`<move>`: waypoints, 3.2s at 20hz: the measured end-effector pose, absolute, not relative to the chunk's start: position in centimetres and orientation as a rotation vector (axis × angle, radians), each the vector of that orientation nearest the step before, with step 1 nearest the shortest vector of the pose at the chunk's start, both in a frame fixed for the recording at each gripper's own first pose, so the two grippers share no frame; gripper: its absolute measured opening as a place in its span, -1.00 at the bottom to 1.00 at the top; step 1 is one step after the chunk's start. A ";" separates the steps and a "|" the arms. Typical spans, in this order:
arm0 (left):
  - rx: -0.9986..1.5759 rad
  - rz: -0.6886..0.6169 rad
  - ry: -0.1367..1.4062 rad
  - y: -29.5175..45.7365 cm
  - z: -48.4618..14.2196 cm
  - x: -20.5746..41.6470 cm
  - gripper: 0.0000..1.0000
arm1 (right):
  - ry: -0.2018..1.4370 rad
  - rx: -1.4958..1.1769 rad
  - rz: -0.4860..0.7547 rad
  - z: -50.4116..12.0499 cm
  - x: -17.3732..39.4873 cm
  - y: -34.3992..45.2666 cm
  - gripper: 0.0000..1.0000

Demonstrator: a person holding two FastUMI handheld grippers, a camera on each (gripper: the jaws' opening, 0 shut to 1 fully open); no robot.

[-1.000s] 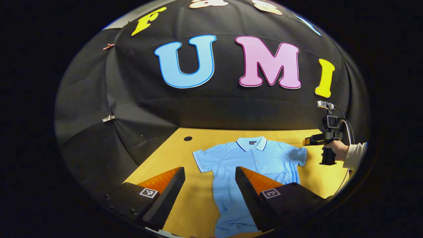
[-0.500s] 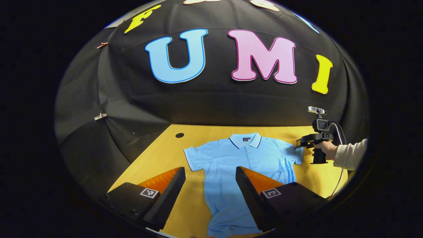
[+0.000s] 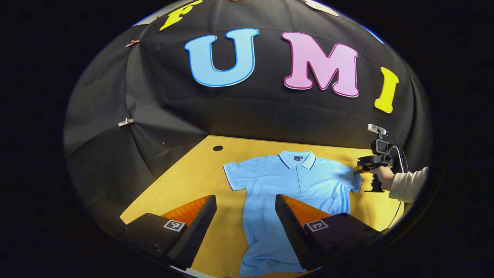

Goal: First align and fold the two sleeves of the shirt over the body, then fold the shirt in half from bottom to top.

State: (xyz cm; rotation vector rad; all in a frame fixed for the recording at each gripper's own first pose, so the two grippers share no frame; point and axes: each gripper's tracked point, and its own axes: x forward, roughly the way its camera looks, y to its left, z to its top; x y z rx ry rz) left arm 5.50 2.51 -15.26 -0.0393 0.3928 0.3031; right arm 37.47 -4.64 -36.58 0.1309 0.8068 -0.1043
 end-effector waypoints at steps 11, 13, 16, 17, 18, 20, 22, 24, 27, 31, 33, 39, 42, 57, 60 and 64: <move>-0.045 0.321 0.369 4.3 -15.1 3.6 0.96 | 0.692 0.162 -0.046 -30.7 38.4 0.3 -0.90; -0.050 0.321 0.365 4.5 -15.1 3.3 0.96 | 0.673 0.165 -0.017 -29.0 38.5 2.5 -0.80; -0.053 0.331 0.354 5.2 -15.0 2.4 0.96 | 0.638 0.144 0.041 -26.8 38.9 6.4 -0.89; -0.056 0.336 0.350 5.5 -14.8 2.1 0.96 | 0.631 0.127 0.058 -26.3 39.0 7.7 -0.90; -0.063 0.340 0.345 5.8 -14.9 1.8 0.96 | 0.630 0.111 0.078 -26.1 38.9 9.1 -0.90; -0.076 0.352 0.332 6.4 -14.7 1.1 0.96 | 0.630 0.097 0.116 -26.0 38.5 12.2 -0.90; -0.086 0.371 0.323 7.3 -14.5 0.3 0.96 | 0.640 0.080 0.152 -26.3 37.6 15.1 -1.00; -0.100 0.390 0.310 8.3 -14.4 -0.2 0.96 | 0.637 0.046 0.180 -26.5 36.8 17.6 -0.90; -0.127 0.410 0.296 9.6 -14.4 0.0 0.97 | 0.616 0.045 0.299 -25.4 34.6 22.0 -0.81; -0.102 0.389 0.264 10.9 -13.6 2.4 0.96 | 0.563 -0.010 0.392 -23.2 31.7 24.1 0.44; -0.090 0.356 0.250 11.2 -13.2 4.5 0.96 | 0.536 -0.028 0.406 -21.7 30.3 23.5 0.90; -0.092 0.216 0.255 11.3 -14.3 13.7 0.96 | 0.498 -0.067 0.410 -19.0 25.8 19.4 0.99; -0.083 0.178 0.301 12.0 -17.1 19.3 0.96 | 0.491 -0.078 0.396 -18.0 23.7 16.3 0.92; -0.023 0.200 0.533 18.7 -30.1 36.8 0.94 | 0.427 0.031 0.263 -15.1 17.0 7.0 0.96; -0.018 0.205 0.536 19.0 -30.6 37.3 0.94 | 0.463 0.052 0.259 -16.6 16.1 6.6 0.96; -0.028 0.179 0.542 18.2 -30.9 37.4 0.67 | 0.511 0.114 0.236 -18.8 15.8 6.3 0.96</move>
